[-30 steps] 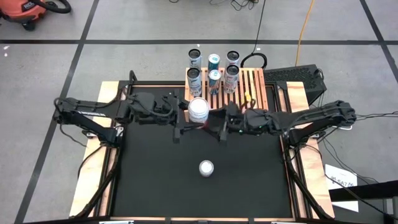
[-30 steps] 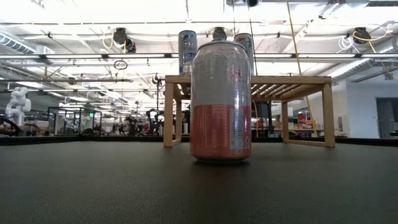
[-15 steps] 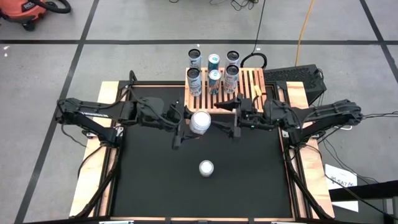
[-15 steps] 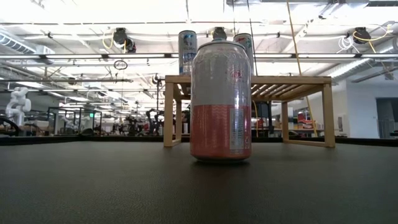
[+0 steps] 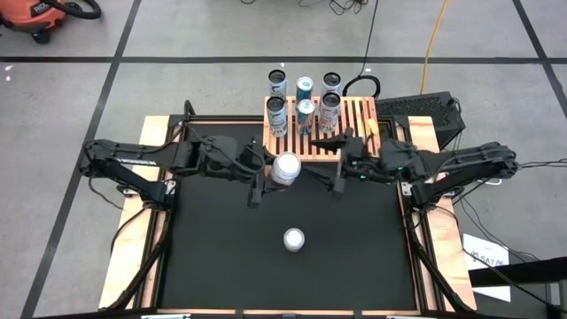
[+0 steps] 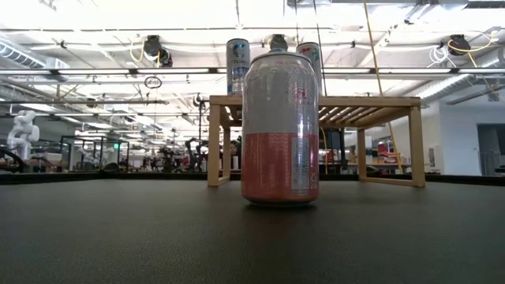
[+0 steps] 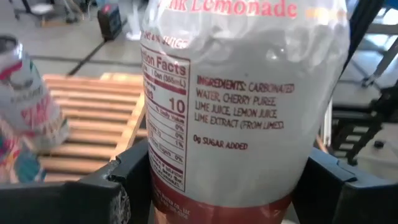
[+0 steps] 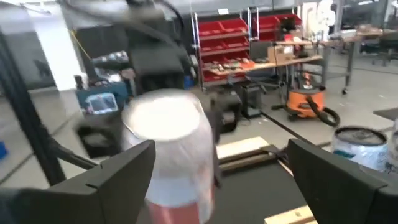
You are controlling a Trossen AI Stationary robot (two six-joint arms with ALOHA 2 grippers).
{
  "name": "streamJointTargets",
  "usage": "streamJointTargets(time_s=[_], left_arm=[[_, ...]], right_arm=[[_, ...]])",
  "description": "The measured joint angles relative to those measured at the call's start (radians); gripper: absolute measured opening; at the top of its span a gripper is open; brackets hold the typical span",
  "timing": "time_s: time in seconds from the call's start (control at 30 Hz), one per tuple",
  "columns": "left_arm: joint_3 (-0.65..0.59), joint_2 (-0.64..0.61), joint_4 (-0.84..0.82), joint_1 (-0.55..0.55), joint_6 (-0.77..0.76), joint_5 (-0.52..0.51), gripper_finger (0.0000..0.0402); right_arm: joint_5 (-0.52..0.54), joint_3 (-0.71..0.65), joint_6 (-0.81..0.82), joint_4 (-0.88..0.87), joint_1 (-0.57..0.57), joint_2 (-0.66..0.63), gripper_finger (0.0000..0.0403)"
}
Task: Place canned beverage on shelf
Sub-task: Put the white soda can on the shelf
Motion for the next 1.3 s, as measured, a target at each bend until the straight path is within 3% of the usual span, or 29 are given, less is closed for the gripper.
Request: streamJointTargets(time_s=[0.2,0.5,1.17,1.3], left_arm=[[0.000,0.000,-0.028,0.000,0.000,-0.012,0.0270],[0.000,0.006,-0.029,0.000,0.030,-0.011,0.0270],[-0.001,0.027,-0.032,0.007,0.027,-0.003,0.0279],[-0.001,0.033,-0.024,0.007,0.026,-0.004,0.0280]], right_arm=[[-0.105,0.002,0.020,0.003,0.000,-0.024,0.0352],[-0.148,0.000,0.000,0.113,-0.002,0.105,0.0352],[-0.148,0.000,0.004,0.214,-0.016,0.201,0.0352],[-0.147,0.000,0.007,0.212,-0.022,0.201,0.0329]])
